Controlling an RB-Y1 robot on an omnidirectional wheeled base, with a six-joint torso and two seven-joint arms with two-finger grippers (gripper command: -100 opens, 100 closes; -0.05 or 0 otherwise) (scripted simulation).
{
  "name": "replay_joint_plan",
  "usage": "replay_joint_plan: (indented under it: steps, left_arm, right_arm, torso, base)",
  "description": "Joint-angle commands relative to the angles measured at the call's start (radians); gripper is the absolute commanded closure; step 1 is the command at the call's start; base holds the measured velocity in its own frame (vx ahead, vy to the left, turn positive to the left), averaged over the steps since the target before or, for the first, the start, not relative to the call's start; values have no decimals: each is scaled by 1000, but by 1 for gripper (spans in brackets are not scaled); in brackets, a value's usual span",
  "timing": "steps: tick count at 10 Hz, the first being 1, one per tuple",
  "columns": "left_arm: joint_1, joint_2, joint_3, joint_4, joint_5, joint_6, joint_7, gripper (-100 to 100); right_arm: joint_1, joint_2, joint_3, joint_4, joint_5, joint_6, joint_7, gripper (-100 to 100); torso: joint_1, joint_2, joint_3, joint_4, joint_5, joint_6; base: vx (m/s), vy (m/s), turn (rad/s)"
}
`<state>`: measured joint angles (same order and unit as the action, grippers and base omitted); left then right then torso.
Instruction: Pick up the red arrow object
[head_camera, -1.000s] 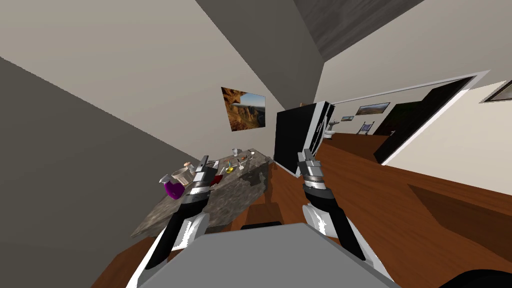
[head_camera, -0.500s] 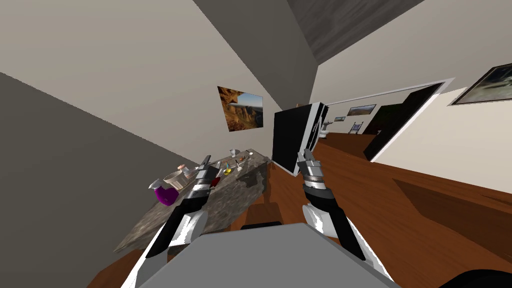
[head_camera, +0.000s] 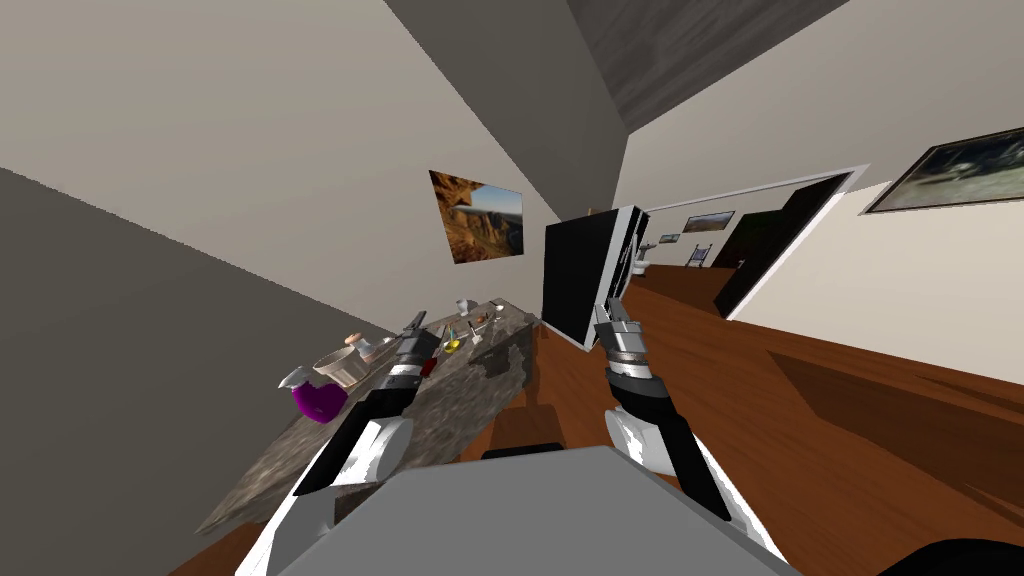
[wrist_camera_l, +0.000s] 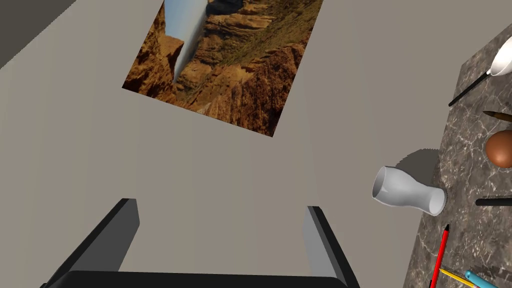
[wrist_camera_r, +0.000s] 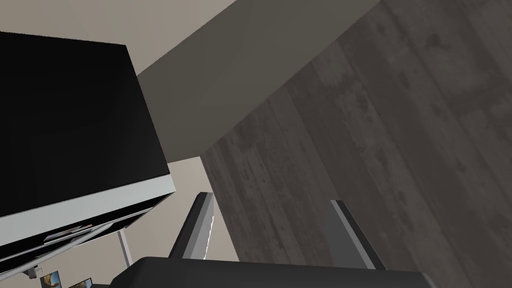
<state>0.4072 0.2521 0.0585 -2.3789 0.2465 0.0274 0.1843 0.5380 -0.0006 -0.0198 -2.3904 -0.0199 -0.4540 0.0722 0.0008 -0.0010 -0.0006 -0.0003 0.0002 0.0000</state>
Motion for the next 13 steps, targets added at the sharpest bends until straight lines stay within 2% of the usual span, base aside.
replay_joint_plan:
  steps: [1, 2, 4, 5, 7, 8, 9, 10, 11, 12, 13]
  left_arm:
    - [-8, 9, 4, 5, 16, 44, 17, -100]
    - [-23, 28, 12, 12, 49, 73, 48, -100]
    - [-23, 28, 12, 12, 49, 109, 48, -100]
    - [-39, 46, 21, 19, 84, 145, 81, -100]
    - [-39, 46, 21, 19, 84, 176, 81, -100]
    - [-55, 65, 30, 28, 119, 219, 115, -100]
    - [-55, 65, 30, 28, 119, 246, 115, -100]
    - [-71, 84, 38, 37, 153, 278, 149, -100]
    - [-71, 84, 38, 37, 153, 309, 149, -100]
    - [-71, 84, 38, 37, 153, 317, 149, -100]
    - [-88, 102, 47, 48, 188, 354, 184, -100]
  right_arm:
    - [0, 0, 0, 0, 0, 0, 0, 0]
    - [0, 0, 0, 0, 0, 0, 0, 0]
    - [0, 0, 0, 0, 0, 0, 0, 0]
    - [0, 0, 0, 0, 0, 0, 0, 0]
    - [0, 0, 0, 0, 0, 0, 0, 0]
    - [0, 0, 0, 0, 0, 0, 0, 0]
    - [0, 0, 0, 0, 0, 0, 0, 0]
    - [0, 0, 0, 0, 0, 0, 0, 0]
    - [0, 0, 0, 0, 0, 0, 0, 0]
    - [0, 0, 0, 0, 0, 0, 0, 0]
    - [0, 0, 0, 0, 0, 0, 0, 0]
  torso:
    - [0, 0, 0, 0, 0, 0]
    - [0, 0, 0, 0, 0, 0]
    - [0, 0, 0, 0, 0, 0]
    - [0, 0, 0, 0, 0, 0]
    - [0, 0, 0, 0, 0, 0]
    - [0, 0, 0, 0, 0, -1]
    - [0, 0, 0, 0, 0, 0]
    - [0, 0, 0, 0, 0, 0]
    - [1, 0, 0, 0, 0, 0]
    - [1, 0, 0, 0, 0, -1]
    - [0, 0, 0, 0, 0, -1]
  base:
    - [15, 16, -70]
    - [19, 22, -103]
    - [11, 15, -28]
    - [16, 16, -99]
    - [10, 14, -33]
    - [14, 18, -81]
    - [16, 21, -71]
    - [16, 28, -124]
    - [14, 31, -55]
    - [6, 15, 11]
    - [9, 20, -94]
